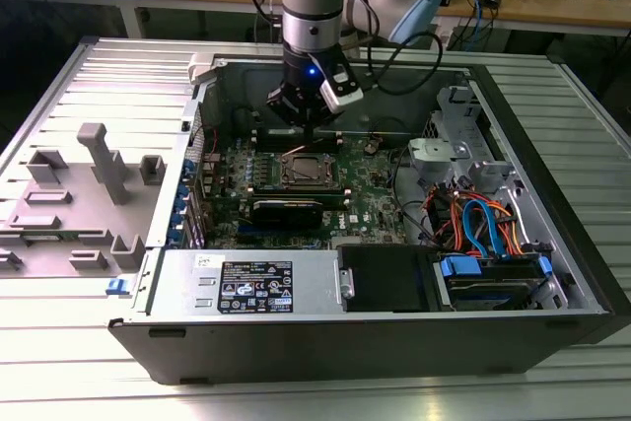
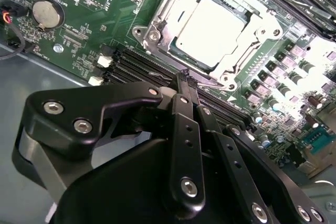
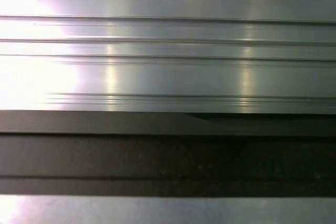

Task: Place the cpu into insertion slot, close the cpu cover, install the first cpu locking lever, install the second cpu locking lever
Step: 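Install the first cpu locking lever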

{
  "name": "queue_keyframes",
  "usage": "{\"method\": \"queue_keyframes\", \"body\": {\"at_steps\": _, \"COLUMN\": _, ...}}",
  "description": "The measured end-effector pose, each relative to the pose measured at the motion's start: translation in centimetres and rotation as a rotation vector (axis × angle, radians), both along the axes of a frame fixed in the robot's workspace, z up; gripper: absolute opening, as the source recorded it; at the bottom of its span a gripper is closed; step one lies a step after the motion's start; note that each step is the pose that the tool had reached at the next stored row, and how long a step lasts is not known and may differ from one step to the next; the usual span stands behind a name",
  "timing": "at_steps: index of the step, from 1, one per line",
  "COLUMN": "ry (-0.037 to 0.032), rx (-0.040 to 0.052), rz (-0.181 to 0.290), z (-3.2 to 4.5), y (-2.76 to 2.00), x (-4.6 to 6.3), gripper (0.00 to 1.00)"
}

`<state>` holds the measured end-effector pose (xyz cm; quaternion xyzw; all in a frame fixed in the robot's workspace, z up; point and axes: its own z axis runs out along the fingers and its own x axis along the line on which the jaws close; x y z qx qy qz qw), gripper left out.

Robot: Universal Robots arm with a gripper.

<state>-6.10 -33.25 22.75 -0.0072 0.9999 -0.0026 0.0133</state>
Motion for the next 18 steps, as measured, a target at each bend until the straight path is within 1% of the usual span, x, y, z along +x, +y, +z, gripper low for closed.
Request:
{"method": "queue_keyframes", "body": {"at_steps": 3, "ry": 0.0000, "rx": 0.0000, "rz": 0.000, "z": -0.04, "y": 0.00, "x": 0.31, "gripper": 0.11}}
{"method": "queue_keyframes", "body": {"at_steps": 5, "ry": 0.0000, "rx": 0.0019, "rz": 0.000, "z": -0.08, "y": -0.05, "x": 0.33, "gripper": 0.11}}
{"method": "queue_keyframes", "body": {"at_steps": 8, "ry": -0.0001, "rx": 0.0140, "rz": 0.000, "z": -0.18, "y": -0.28, "x": 0.35, "gripper": 0.11}}
{"method": "queue_keyframes", "body": {"at_steps": 10, "ry": -0.0002, "rx": 0.0155, "rz": -0.003, "z": -0.20, "y": -0.34, "x": 0.38, "gripper": 0.11}}
{"method": "queue_keyframes", "body": {"at_steps": 12, "ry": -0.0001, "rx": 0.0162, "rz": -0.016, "z": -0.20, "y": -0.36, "x": 0.42, "gripper": 0.11}}
{"method": "queue_keyframes", "body": {"at_steps": 13, "ry": -0.0002, "rx": 0.0173, "rz": -0.029, "z": -0.21, "y": -0.39, "x": 0.42, "gripper": 0.11}}
{"method": "queue_keyframes", "body": {"at_steps": 14, "ry": 0.0000, "rx": 0.0211, "rz": -0.057, "z": -0.36, "y": -0.44, "x": 0.59, "gripper": 0.11}}
{"method": "queue_keyframes", "body": {"at_steps": 15, "ry": -0.0002, "rx": 0.0212, "rz": -0.065, "z": -0.55, "y": -0.44, "x": 0.78, "gripper": 0.11}}
{"method": "queue_keyframes", "body": {"at_steps": 18, "ry": -0.0001, "rx": 0.0212, "rz": -0.065, "z": -0.68, "y": -0.44, "x": 0.80, "gripper": 0.11}}
